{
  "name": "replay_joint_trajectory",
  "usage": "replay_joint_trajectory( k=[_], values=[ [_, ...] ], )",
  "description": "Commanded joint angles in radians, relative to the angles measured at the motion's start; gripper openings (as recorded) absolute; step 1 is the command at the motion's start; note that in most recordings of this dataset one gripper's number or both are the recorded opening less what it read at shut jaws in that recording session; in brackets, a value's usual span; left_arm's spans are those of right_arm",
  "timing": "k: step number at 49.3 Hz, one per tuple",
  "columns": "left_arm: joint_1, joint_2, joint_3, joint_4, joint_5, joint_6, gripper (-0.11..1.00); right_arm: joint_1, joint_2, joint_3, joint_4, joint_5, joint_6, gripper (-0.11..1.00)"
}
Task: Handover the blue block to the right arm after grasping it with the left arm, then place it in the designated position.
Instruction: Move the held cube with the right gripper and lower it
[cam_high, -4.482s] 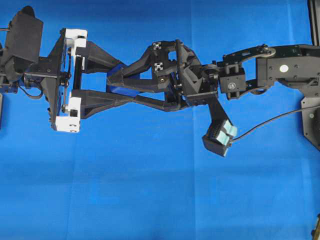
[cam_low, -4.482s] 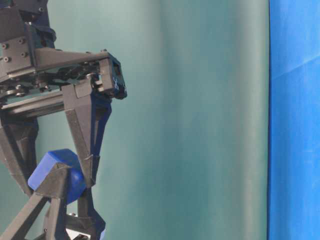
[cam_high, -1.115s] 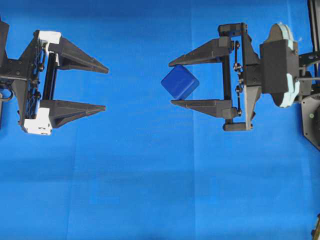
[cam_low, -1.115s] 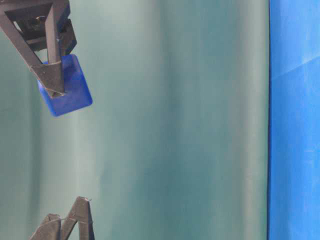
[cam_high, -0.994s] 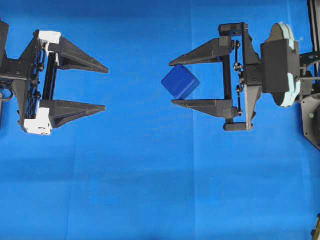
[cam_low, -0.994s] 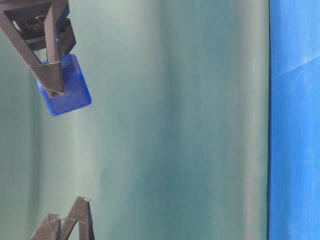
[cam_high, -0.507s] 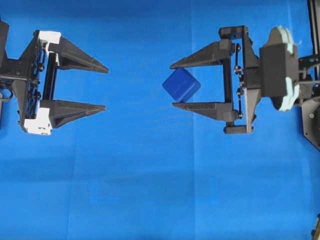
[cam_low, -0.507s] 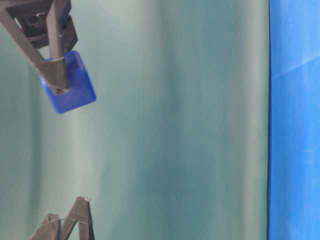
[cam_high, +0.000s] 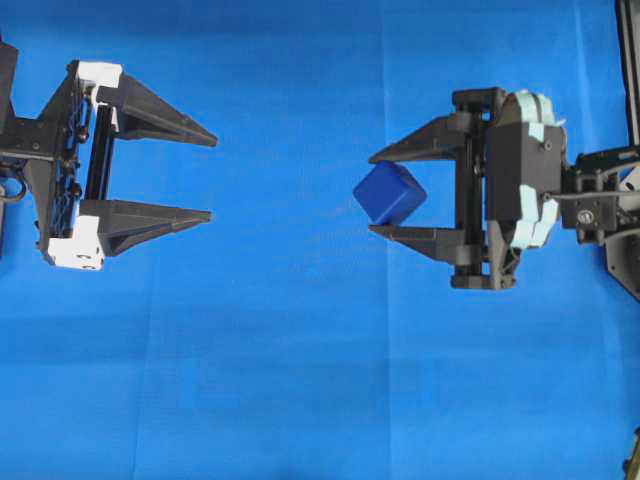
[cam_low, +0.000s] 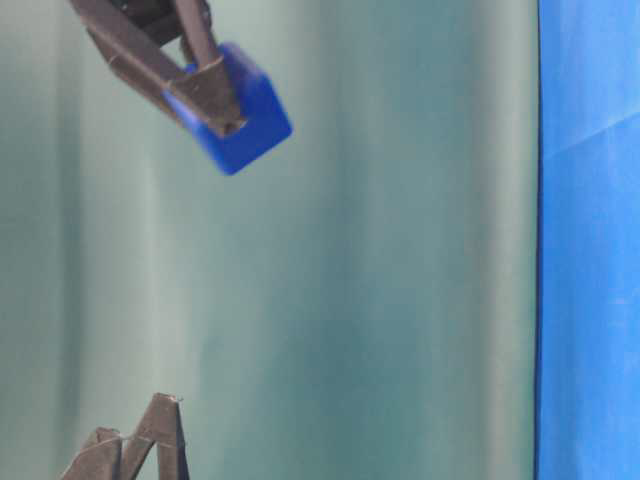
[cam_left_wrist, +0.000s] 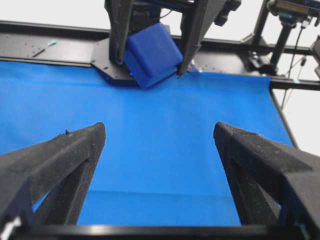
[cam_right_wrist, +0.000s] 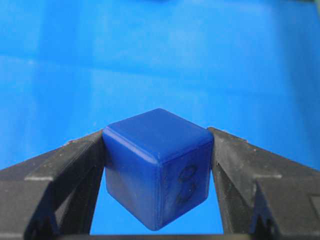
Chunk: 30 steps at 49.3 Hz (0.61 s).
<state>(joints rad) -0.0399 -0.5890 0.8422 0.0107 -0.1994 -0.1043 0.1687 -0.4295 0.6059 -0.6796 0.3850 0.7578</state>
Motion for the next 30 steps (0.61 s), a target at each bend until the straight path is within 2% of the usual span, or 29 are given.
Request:
replay_joint_trajectory(
  k=[1, 9, 30],
  values=[
    [-0.002, -0.003, -0.018, 0.003, -0.005, 0.002, 0.93, 0.017, -0.017, -0.009, 0.02, 0.034, -0.002, 0.55],
    [-0.002, -0.003, -0.017, 0.002, -0.005, 0.002, 0.93, 0.021, -0.017, -0.009, 0.041, 0.067, -0.002, 0.55],
    [-0.003, -0.005, -0.017, 0.002, -0.005, 0.002, 0.93, 0.023, -0.017, -0.009, 0.041, 0.067, -0.003, 0.55]
  ],
)
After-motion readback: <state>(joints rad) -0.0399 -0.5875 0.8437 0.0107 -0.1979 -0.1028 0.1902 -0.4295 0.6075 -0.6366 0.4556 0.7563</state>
